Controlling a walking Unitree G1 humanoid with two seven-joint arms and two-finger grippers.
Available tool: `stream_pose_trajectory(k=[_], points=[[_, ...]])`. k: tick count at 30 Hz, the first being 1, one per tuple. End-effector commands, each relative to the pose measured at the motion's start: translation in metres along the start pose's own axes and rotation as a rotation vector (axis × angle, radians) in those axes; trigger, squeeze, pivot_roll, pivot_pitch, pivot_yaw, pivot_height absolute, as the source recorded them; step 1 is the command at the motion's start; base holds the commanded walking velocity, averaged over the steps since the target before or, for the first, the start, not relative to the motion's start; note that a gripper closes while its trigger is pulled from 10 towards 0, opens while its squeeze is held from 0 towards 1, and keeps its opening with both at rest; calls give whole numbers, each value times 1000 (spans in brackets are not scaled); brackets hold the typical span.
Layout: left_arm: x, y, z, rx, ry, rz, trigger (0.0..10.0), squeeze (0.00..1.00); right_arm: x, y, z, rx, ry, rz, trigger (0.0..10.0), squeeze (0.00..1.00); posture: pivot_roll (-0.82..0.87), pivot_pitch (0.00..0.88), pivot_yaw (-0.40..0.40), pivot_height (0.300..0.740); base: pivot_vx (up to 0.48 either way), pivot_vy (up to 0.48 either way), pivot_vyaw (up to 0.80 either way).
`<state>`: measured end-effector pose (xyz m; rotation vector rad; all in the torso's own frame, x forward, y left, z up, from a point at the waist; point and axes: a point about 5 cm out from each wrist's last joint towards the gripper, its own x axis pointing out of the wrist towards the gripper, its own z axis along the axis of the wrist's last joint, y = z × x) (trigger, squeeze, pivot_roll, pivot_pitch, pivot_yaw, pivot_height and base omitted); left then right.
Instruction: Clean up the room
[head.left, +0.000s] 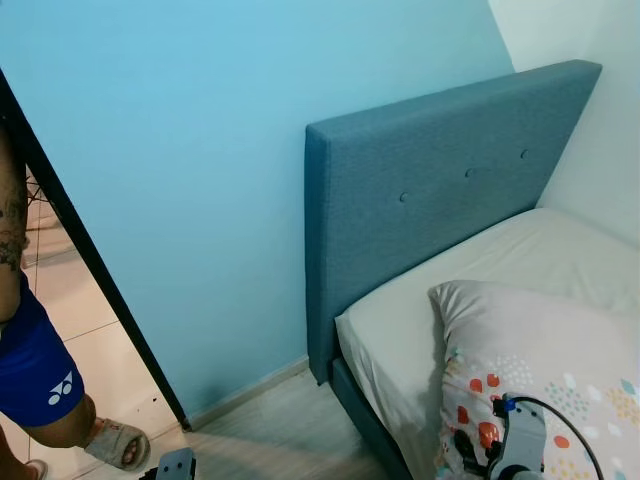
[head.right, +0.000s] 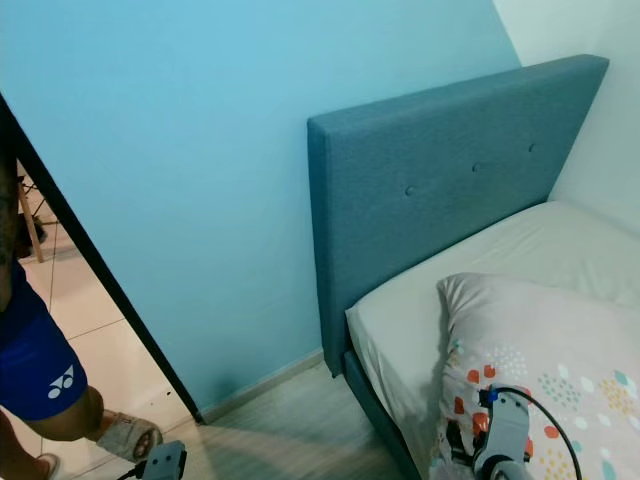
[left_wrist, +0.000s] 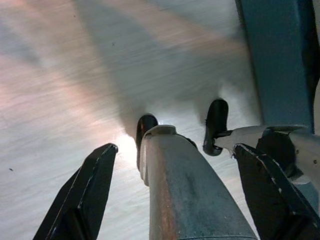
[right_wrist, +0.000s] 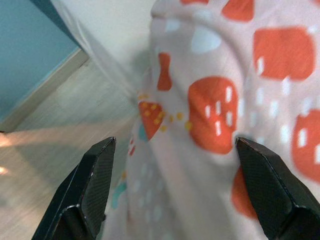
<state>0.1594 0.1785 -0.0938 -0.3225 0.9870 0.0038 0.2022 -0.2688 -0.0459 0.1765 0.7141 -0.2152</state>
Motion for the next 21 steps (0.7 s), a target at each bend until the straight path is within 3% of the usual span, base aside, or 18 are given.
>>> stream_pose_trajectory(k=[1, 3, 5, 6, 9, 13, 21], points=[[2, -3, 7, -49, -29, -17, 10000, 0, 0, 1, -2, 68, -13, 6, 10000, 0, -107, 49, 7, 740, 0, 0, 0], [2, -3, 7, -49, -29, -17, 10000, 0, 0, 1, -2, 68, -13, 6, 10000, 0, -107, 49, 7, 740, 0, 0, 0], [1, 3, 17, -77, -64, -11, 10000, 0, 2, -1, 10, 151, -78, 14, 10000, 0, -113, 57, 13, 740, 0, 0, 0], [1, 3, 17, -77, -64, -11, 10000, 0, 2, -1, 10, 151, -78, 14, 10000, 0, -113, 57, 13, 740, 0, 0, 0], [-1, 11, 16, -26, -37, 11, 10000, 0, -1, -8, -2, 91, -21, -37, 10000, 0, -109, 55, 13, 740, 0, 0, 0], [-2, 10, 13, -40, -35, 13, 10000, 0, -6, -9, -24, 71, 58, -74, 10000, 0, -100, 57, 11, 740, 0, 0, 0], [-1, 7, 9, -37, -22, 5, 10000, 0, -8, -4, -37, 50, 101, -66, 10000, 0, -96, 56, 10, 740, 0, 0, 0]])
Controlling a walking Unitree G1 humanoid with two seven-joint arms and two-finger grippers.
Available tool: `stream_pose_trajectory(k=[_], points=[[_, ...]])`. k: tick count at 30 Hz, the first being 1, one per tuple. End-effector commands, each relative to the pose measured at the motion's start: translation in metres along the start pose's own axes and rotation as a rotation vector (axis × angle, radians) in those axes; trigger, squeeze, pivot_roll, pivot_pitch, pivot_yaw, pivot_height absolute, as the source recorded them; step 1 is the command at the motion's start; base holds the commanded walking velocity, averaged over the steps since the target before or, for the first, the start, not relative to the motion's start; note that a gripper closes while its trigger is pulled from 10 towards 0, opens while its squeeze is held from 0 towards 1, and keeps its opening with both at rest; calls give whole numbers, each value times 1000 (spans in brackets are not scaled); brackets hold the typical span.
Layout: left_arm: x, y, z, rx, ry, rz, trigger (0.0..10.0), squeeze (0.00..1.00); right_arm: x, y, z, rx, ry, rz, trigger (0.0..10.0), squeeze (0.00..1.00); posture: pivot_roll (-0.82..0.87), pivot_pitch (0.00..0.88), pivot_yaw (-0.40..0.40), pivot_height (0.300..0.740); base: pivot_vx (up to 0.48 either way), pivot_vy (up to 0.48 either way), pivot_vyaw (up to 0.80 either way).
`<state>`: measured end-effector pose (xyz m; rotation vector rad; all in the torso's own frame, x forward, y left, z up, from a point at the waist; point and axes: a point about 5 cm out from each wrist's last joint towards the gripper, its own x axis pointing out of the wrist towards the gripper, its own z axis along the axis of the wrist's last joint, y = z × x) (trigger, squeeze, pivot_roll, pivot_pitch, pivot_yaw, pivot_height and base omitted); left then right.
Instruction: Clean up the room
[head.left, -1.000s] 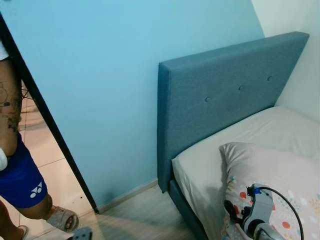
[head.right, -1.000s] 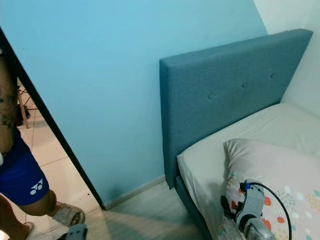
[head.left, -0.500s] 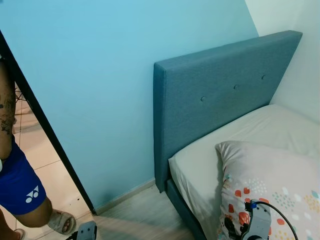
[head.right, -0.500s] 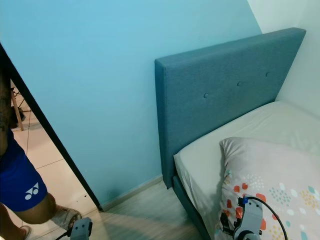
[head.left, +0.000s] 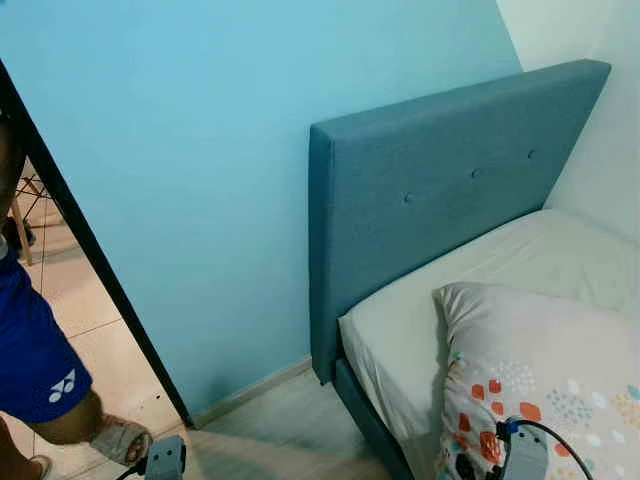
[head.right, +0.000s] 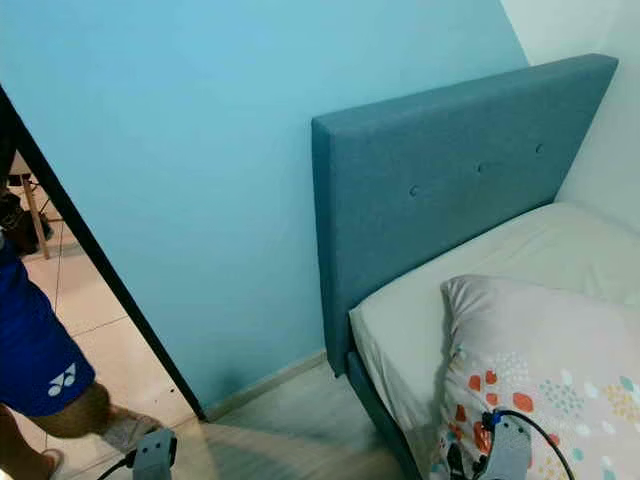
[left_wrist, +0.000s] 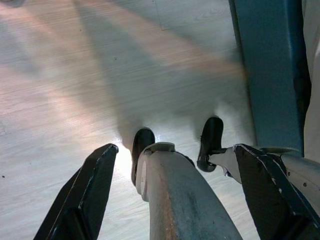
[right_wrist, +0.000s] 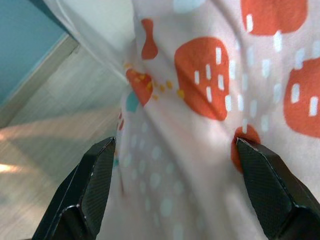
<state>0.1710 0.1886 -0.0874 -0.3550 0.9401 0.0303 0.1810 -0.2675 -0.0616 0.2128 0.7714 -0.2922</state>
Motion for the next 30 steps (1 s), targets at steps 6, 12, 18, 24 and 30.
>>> stream_pose_trajectory(k=[6, 12, 18, 24, 30], points=[[0, 1, -1, -36, 2, 7, 10000, 0, 0, 2, -3, 47, -1, 33, 10000, 0, -95, 58, 12, 740, 0, 0, 0], [-1, 2, -4, -22, 23, 13, 10000, 0, -3, -3, -13, -28, 54, -1, 10000, 0, -93, 61, 5, 740, 0, 0, 0], [-2, 2, -12, -8, 49, 12, 10000, 0, -4, -4, -17, -19, 58, -9, 10000, 0, -98, 68, 9, 740, -42, 0, 0], [-4, 2, -21, 5, 76, 12, 10000, 0, -5, -4, -18, -18, 55, -14, 10000, 0, -97, 71, 8, 740, -269, 0, 0], [-4, 3, -20, 14, 77, 14, 10000, 0, -3, -3, -12, -31, 42, -16, 10000, 0, -98, 70, 9, 740, -301, 0, 0]])
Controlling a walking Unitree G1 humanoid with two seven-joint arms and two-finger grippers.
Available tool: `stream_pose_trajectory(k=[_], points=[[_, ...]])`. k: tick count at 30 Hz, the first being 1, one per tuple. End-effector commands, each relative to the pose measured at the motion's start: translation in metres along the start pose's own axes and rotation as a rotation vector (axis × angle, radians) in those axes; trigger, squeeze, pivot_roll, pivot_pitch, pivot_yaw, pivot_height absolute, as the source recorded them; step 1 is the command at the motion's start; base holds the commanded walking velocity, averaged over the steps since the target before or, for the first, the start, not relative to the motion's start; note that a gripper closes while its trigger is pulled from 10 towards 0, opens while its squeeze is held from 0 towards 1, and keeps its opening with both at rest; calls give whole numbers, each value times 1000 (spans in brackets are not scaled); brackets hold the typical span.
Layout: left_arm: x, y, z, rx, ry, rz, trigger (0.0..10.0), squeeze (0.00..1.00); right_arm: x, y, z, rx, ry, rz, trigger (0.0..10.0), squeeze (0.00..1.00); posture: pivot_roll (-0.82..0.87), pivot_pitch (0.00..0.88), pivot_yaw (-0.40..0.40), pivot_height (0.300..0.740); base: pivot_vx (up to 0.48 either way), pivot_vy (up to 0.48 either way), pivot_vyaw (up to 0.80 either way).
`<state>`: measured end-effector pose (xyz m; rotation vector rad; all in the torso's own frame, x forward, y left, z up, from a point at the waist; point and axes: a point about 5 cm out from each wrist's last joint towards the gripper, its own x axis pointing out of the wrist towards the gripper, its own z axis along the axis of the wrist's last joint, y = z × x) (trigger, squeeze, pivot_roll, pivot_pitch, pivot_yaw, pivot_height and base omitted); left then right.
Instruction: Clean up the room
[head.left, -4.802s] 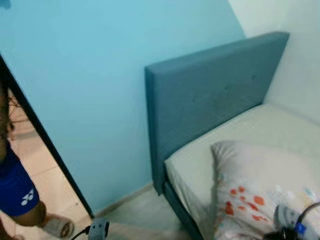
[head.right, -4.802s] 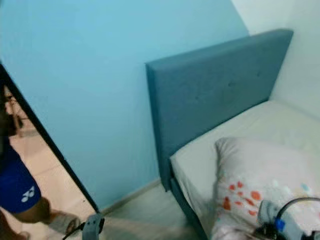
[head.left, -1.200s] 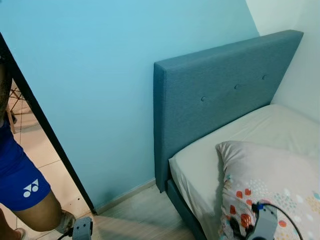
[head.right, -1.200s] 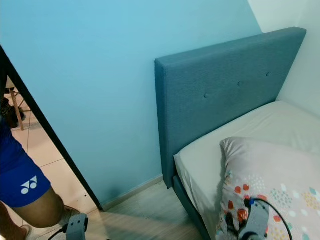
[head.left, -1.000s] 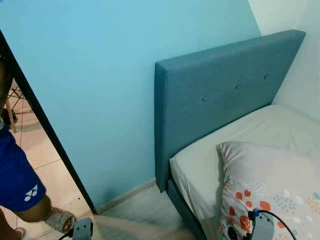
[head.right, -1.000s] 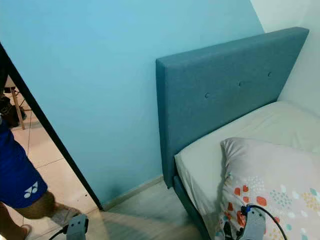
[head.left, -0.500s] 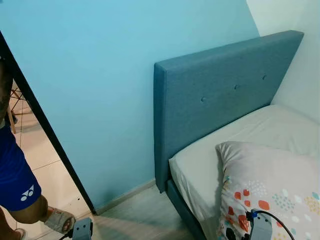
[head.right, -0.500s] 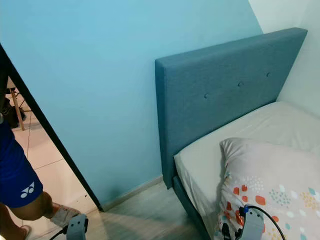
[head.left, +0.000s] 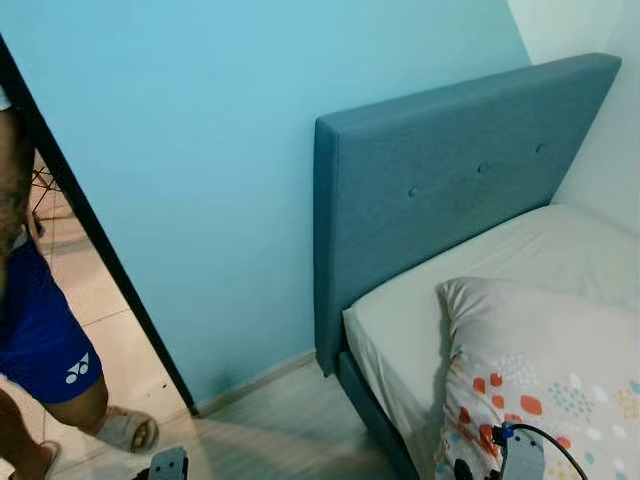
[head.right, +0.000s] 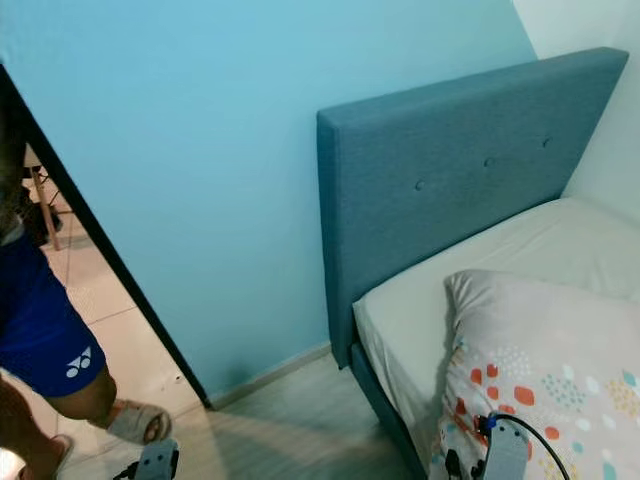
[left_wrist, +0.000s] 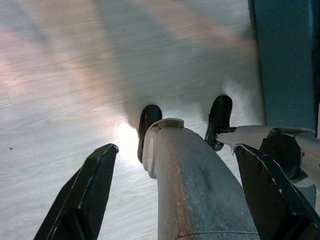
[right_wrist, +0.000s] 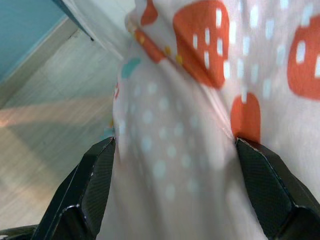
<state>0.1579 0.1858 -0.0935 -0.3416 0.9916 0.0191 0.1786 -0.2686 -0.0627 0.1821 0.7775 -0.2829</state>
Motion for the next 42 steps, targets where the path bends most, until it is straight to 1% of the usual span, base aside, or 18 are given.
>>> stream_pose_trajectory(k=[1, 7, 15, 23, 33, 38, 40, 41, 42], points=[[-1, 2, -5, 3, 26, 9, 10000, 0, -1, 0, -8, 0, 34, -12, 10000, 0, -99, 68, 10, 740, -352, 0, 0], [-1, 2, -5, 14, 27, 14, 10000, 0, 0, 2, -5, -2, 26, -9, 10000, 0, -97, 68, 12, 740, -353, 0, 0], [-1, 3, -6, 16, 33, 18, 10000, 0, 0, 5, -7, -13, 32, -5, 10000, 0, -101, 71, 13, 740, -357, 0, 0], [-1, 2, -7, 18, 36, 16, 10000, 0, 0, 4, -6, -19, 32, -6, 10000, 0, -95, 70, 10, 740, -358, 0, 0], [-2, 6, -8, 25, 38, 22, 10000, 0, 1, 9, -5, -20, 25, -1, 10000, 0, -94, 75, 14, 740, -359, 0, 0], [-3, 6, -7, 11, 19, 14, 10000, 0, 2, 9, -3, -28, 14, -1, 10000, 0, -99, 75, 15, 740, 0, 0, 0], [-3, 6, -7, 43, 25, -1, 10000, 0, 4, 11, 7, -11, -26, 3, 10000, 0, -99, 79, 19, 740, 0, 0, 0], [-3, 6, -7, 43, 25, -1, 10000, 0, 4, 11, 7, -11, -26, 3, 10000, 0, -99, 79, 19, 740, 0, 0, 0], [-3, 6, -7, 58, 28, -5, 10000, 0, 6, 13, 14, -11, -51, 12, 10000, 0, -99, 81, 16, 740, 0, 0, 0]])
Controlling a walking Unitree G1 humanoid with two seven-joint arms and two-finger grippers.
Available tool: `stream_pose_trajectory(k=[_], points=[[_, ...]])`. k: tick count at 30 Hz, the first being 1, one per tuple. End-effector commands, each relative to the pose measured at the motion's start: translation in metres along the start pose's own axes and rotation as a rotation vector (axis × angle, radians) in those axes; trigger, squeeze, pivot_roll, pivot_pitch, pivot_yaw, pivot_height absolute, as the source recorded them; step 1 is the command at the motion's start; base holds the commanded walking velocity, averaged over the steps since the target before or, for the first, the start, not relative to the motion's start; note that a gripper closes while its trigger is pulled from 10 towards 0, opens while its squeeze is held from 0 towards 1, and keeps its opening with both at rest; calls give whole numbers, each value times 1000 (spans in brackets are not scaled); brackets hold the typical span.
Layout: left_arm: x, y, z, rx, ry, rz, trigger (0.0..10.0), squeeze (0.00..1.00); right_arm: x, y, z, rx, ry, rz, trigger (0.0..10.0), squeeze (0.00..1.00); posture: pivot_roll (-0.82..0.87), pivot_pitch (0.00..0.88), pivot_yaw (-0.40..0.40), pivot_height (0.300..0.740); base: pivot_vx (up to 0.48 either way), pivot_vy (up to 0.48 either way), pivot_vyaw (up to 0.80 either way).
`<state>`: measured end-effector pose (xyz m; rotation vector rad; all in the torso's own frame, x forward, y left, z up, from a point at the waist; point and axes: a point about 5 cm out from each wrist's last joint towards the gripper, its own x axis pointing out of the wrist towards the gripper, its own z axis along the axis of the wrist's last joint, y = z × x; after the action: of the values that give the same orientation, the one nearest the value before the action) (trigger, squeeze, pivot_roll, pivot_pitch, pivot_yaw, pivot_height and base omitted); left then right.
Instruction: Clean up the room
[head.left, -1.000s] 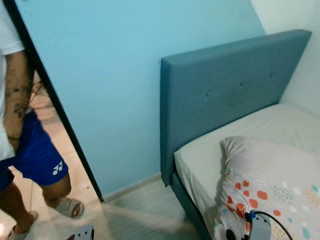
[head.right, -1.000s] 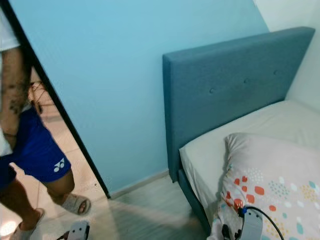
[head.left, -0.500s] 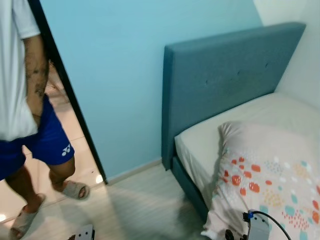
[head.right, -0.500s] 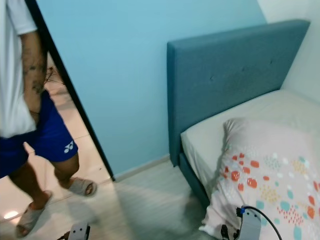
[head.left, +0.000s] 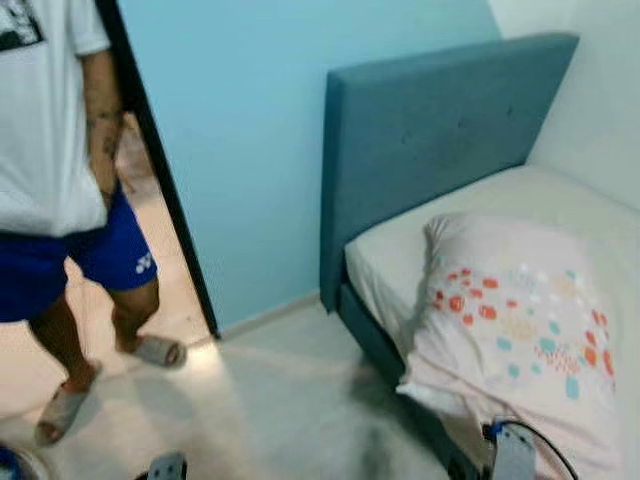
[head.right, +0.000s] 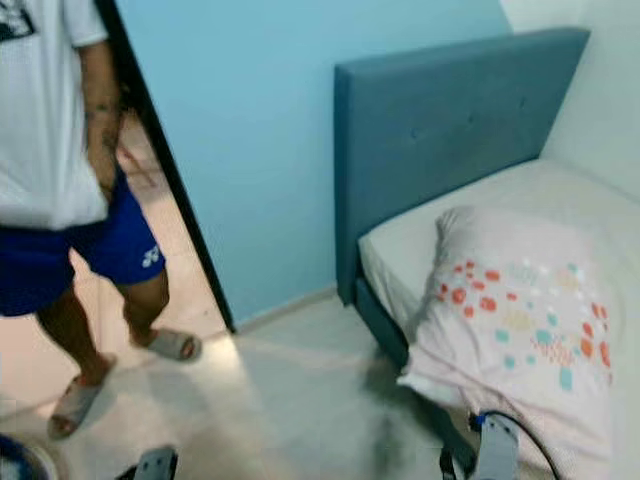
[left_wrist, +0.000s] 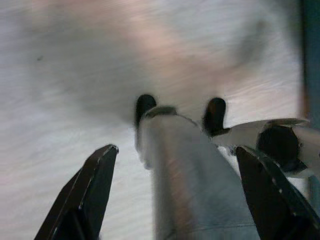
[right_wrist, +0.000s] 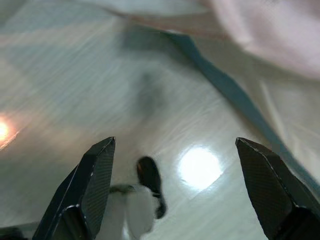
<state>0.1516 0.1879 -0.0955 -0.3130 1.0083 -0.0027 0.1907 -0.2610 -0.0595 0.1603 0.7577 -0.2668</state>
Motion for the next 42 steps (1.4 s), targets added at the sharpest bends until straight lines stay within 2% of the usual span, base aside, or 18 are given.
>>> stream_pose_trajectory(k=[1, 7, 8, 10, 13, 15, 17, 18, 22, 30, 32, 34, 35, 39, 42], points=[[-1, 4, -1, 32, 11, -1, 10000, 0, 4, 6, 16, 5, -65, 19, 10000, 0, -100, 81, 17, 740, 0, -412, 0], [-1, 4, -1, 26, 11, -3, 10000, 0, 7, 13, 33, -1, -123, 56, 10000, 0, -99, 83, 15, 740, 0, -459, 0], [-1, 4, 0, 22, 9, -5, 10000, 0, 9, 18, 41, -19, -150, 78, 10000, 0, -101, 84, 14, 740, 0, -469, 0], [-1, 4, 0, 22, 9, -5, 10000, 0, 9, 18, 41, -19, -150, 78, 10000, 0, -101, 84, 14, 740, 0, -469, 0], [-1, 3, -2, 21, 13, -11, 10000, 0, 11, 31, 65, -50, -234, 131, 10000, 0, -100, 85, 12, 740, 0, -465, 0], [-1, 2, -3, 20, 14, -12, 10000, 0, 12, 33, 69, -53, -249, 138, 10000, 0, -100, 85, 12, 740, 0, -465, 0], [0, -3, -6, 18, 18, -15, 10000, 0, 12, 36, 74, -71, -267, 149, 10000, 0, -101, 86, 13, 740, 0, -469, 0], [2, -12, -13, 15, 27, -23, 10000, 0, 12, 41, 84, -85, -302, 168, 10000, 0, -101, 86, 14, 740, 0, -469, 0], [4, -22, -17, 13, 32, -31, 10000, 0, 12, 45, 96, -80, -346, 185, 10000, 0, -102, 91, 11, 740, 0, -467, 0], [4, -22, -17, 13, 32, -31, 10000, 0, 12, 45, 96, -80, -346, 185, 10000, 0, -102, 91, 11, 740, 0, -469, 0], [5, -26, -18, 13, 34, -35, 10000, 0, 11, 48, 102, -81, -370, 201, 10000, 0, -105, 93, 12, 740, 0, 0, 0], [7, -36, -21, 1, 32, -32, 10000, 0, 10, 53, 120, -77, -428, 215, 10000, 0, -105, 93, 12, 740, 0, 0, 0], [7, -36, -21, 1, 32, -32, 10000, 0, 10, 53, 120, -77, -428, 215, 10000, 0, -105, 93, 12, 740, 0, 0, 0], [9, -41, -14, -13, 13, -29, 10000, 0, 11, 51, 119, -70, -424, 193, 10000, 0, -104, 94, 12, 740, 0, 0, 0], [10, -35, -3, -22, -19, -29, 10000, 0, 11, 49, 116, -16, -413, 189, 10000, 0, -103, 95, 11, 740, 0, 0, 0]])
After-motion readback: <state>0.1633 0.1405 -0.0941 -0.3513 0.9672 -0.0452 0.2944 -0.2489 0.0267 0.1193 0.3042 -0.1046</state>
